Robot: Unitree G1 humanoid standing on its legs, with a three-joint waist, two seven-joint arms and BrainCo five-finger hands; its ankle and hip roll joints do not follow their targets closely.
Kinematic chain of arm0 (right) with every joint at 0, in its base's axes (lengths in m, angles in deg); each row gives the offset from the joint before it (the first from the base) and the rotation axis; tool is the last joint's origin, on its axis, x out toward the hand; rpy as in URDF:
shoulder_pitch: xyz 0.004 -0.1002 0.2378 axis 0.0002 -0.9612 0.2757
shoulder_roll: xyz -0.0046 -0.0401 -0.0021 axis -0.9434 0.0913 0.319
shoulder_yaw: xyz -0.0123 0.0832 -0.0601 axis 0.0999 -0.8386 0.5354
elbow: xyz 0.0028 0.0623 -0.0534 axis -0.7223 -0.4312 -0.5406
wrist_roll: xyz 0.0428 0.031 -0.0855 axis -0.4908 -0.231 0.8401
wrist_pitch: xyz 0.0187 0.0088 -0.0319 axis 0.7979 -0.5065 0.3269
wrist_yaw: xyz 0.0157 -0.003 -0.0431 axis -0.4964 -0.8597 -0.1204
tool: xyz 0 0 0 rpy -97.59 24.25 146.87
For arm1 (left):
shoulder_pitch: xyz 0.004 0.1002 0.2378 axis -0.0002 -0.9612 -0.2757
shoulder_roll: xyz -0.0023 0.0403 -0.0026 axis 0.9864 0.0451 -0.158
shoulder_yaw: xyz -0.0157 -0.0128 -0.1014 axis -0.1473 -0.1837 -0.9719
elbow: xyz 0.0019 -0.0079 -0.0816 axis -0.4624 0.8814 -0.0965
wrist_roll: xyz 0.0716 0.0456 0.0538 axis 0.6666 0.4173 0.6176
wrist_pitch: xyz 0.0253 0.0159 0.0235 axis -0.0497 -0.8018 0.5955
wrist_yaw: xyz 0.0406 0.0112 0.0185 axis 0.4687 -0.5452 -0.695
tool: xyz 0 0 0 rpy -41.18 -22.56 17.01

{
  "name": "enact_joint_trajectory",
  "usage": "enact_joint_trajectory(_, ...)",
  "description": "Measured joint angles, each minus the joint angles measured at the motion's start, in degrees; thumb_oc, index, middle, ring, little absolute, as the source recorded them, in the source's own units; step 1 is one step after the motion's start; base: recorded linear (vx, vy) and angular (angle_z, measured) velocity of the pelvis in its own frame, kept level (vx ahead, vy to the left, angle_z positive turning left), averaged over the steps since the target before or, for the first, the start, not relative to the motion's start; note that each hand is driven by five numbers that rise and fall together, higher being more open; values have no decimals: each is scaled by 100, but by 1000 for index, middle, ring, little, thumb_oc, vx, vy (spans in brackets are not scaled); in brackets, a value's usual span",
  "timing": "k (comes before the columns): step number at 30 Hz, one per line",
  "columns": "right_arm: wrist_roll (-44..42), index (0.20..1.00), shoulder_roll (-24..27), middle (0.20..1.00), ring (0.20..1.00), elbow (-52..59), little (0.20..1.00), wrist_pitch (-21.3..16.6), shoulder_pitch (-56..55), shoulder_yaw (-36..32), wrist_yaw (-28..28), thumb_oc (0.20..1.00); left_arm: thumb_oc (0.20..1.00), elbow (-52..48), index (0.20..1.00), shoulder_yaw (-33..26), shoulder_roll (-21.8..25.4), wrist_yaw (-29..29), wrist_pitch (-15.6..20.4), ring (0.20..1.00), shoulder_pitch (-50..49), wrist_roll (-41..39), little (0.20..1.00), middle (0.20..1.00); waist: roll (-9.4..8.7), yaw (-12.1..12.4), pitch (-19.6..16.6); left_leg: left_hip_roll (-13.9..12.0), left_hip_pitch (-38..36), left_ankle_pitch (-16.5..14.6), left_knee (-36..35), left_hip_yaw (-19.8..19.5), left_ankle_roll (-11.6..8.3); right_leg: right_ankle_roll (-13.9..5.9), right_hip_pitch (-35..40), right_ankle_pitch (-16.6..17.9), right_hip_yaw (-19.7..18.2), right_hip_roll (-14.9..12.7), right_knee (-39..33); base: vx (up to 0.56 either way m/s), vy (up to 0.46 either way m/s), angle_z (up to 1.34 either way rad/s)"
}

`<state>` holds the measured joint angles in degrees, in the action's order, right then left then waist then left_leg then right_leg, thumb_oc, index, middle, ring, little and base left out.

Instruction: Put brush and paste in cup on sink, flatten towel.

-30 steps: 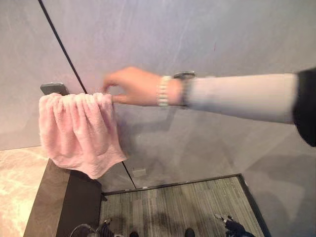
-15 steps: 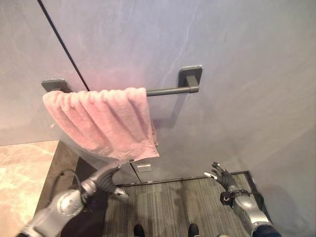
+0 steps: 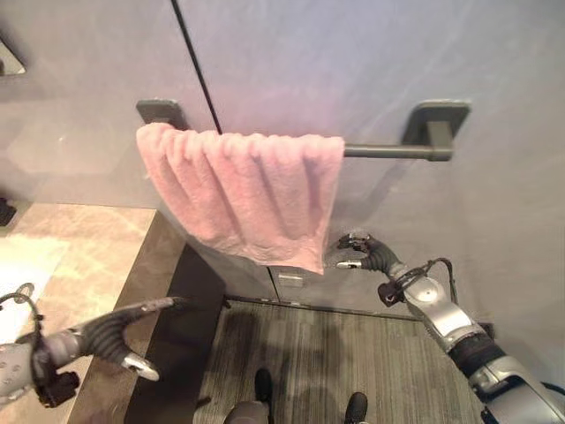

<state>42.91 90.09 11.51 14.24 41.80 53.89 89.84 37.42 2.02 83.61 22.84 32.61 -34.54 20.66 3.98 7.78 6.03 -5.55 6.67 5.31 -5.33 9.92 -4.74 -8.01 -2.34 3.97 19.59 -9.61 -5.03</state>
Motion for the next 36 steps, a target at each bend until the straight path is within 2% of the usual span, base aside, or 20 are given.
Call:
enact_joint_trajectory(4, 214, 1000, -28, 1000, 1000, 221, 1000, 3, -163, -227, -16, 1000, 1000, 674, 1000, -260, -483, -523, 25, 1000, 518, 82, 1000, 1000, -15, 68, 16, 32, 81, 0, 0, -9, 1, -18, -52, -10, 30, -26, 0, 19, 14, 4)
enact_joint_trajectory(10, 206, 1000, -188, 1000, 1000, 212, 1000, 105, -56, -214, -180, 1000, 1000, 952, 1000, -229, -638, -1217, 200, 1000, 1478, 643, 1000, 1000, -163, 108, 121, 17, 84, 13, 2, 1, -3, -16, -66, -5, 14, -16, 0, 25, 38, -1)
enact_joint_trajectory(11, 126, 1000, -229, 1000, 1000, 214, 1000, 108, -38, -201, -191, 1000, 1000, 1056, 1000, -149, -624, -1334, 226, 1000, 1721, 657, 1000, 1000, -223, 34, 146, 22, 82, 12, 9, 6, -2, -20, -81, 1, -8, -13, 1, 29, 64, -3)
enact_joint_trajectory(12, -74, 1000, -234, 1000, 1000, 215, 1000, 116, -13, -175, -197, 1000, 1000, 1354, 1000, 226, -680, -1412, 232, 1000, 2333, 663, 1000, 1000, -199, 101, 153, 29, 94, 13, 24, 12, -3, -17, -69, 6, -3, -29, 1, 35, 80, -2)
enact_joint_trajectory(13, -278, 1000, -330, 1000, 1000, 250, 1000, 118, 82, -144, -168, 1000, 1000, 1470, 1000, 450, -617, -1514, 228, 1000, 2704, 681, 1000, 1000, -251, 63, 192, 23, 125, 13, 46, 14, -3, -12, -103, 25, -7, -23, 1, 26, 56, -5)
enact_joint_trajectory(16, -633, 1000, -383, 1000, 1000, 415, 1000, 118, 121, -120, -120, 1000, 1000, 1442, 1000, 817, -596, -1594, 233, 1000, 3202, 688, 1000, 1000, -320, 39, 243, 33, 156, 18, 54, 37, 4, -5, -157, 63, -53, -33, 1, 23, 49, -7)
enact_joint_trajectory(18, -901, 1000, -398, 1000, 1000, 462, 1000, 118, 237, 44, -112, 1000, 1000, 1383, 1000, 1155, -596, -1631, 241, 1000, 3588, 810, 1000, 1000, -362, -70, 259, 45, 141, 17, 49, 86, 10, -8, -155, 68, -70, -49, 1, 20, 64, -3)
enact_joint_trajectory(20, -925, 1000, -435, 1000, 1000, 471, 1000, 118, 413, 194, -103, 1000, 1000, 1404, 1000, 1426, -533, -1677, 247, 1000, 3929, 980, 1000, 1000, -394, -81, 282, 28, 131, 18, 44, 171, 12, 5, -200, 89, -156, -33, 1, 12, 48, -18)
enact_joint_trajectory(21, -981, 1000, -460, 1000, 1000, 556, 1000, 118, 526, 316, -104, 1000, 1000, 1543, 1000, 1589, -604, -1769, 317, 1000, 4234, 1098, 1000, 1000, -431, -209, 296, 26, 129, 16, 38, 208, 12, 4, -232, 105, -196, -22, 2, 16, 62, -19)
enact_joint_trajectory(24, -1123, 1000, -641, 1000, 1000, 681, 1000, 118, 826, 533, -104, 1000, 1000, 2262, 1000, 2365, -726, -1929, 355, 1000, 5224, 1062, 1000, 1000, -494, -321, 330, -4, 91, 23, 21, 313, 17, 11, -262, 132, -299, -8, 1, 4, 40, -20)
enact_joint_trajectory(26, -1152, 1000, -734, 1000, 1000, 679, 1000, 117, 926, 591, -120, 1000, 1000, 2466, 1000, 2700, -815, -1979, 355, 1000, 5545, 1060, 1000, 1000, -542, -406, 344, -3, 69, 22, 18, 338, 17, 10, -263, 146, -330, -5, 1, 11, 32, -8)
enact_joint_trajectory(28, -1153, 1000, -792, 1000, 1000, 661, 1000, 118, 1016, 684, -132, 1000, 1000, 2676, 1000, 3084, -940, -2005, 349, 1000, 5861, 1072, 1000, 1000, -569, -402, 348, -9, 46, 22, 18, 359, 17, 13, -258, 150, -351, 1, 1, 3, 21, -7)
enact_joint_trajectory(29, -1156, 200, -971, 200, 200, 661, 200, 116, 1077, 709, -139, 200, 558, 2760, 558, 3318, -1041, -2006, 349, 558, 5972, 1094, 558, 558, -606, -434, 342, -23, 40, 22, 17, 398, 16, 21, -267, 157, -379, 7, 1, 5, 19, -12)
enact_joint_trajectory(30, -1174, 200, -1101, 200, 200, 644, 200, 114, 1093, 730, -155, 200, 200, 2799, 200, 3458, -1125, -2005, 332, 200, 6054, 1104, 200, 200, -637, -470, 339, -24, 37, 22, 18, 422, 16, 26, -281, 164, -403, 24, 1, 4, 21, -14)
enact_joint_trajectory(33, -1288, 200, -1402, 200, 200, 533, 200, 120, 1228, 837, -243, 200, 200, 2795, 200, 3847, -1386, -1990, 215, 200, 6164, 1130, 200, 200, -736, -510, 340, -46, 14, 22, 15, 493, 16, 46, -302, 194, -491, 34, 1, 12, 12, -14)
enact_joint_trajectory(36, -1369, 200, -1480, 200, 200, 534, 200, 120, 1238, 833, -251, 200, 200, 2617, 200, 3649, -1410, -1964, 174, 200, 5906, 1138, 200, 200, -826, -554, 323, -70, -45, 20, 9, 533, 14, 52, -279, 198, -524, 55, 1, 15, 2, -9)
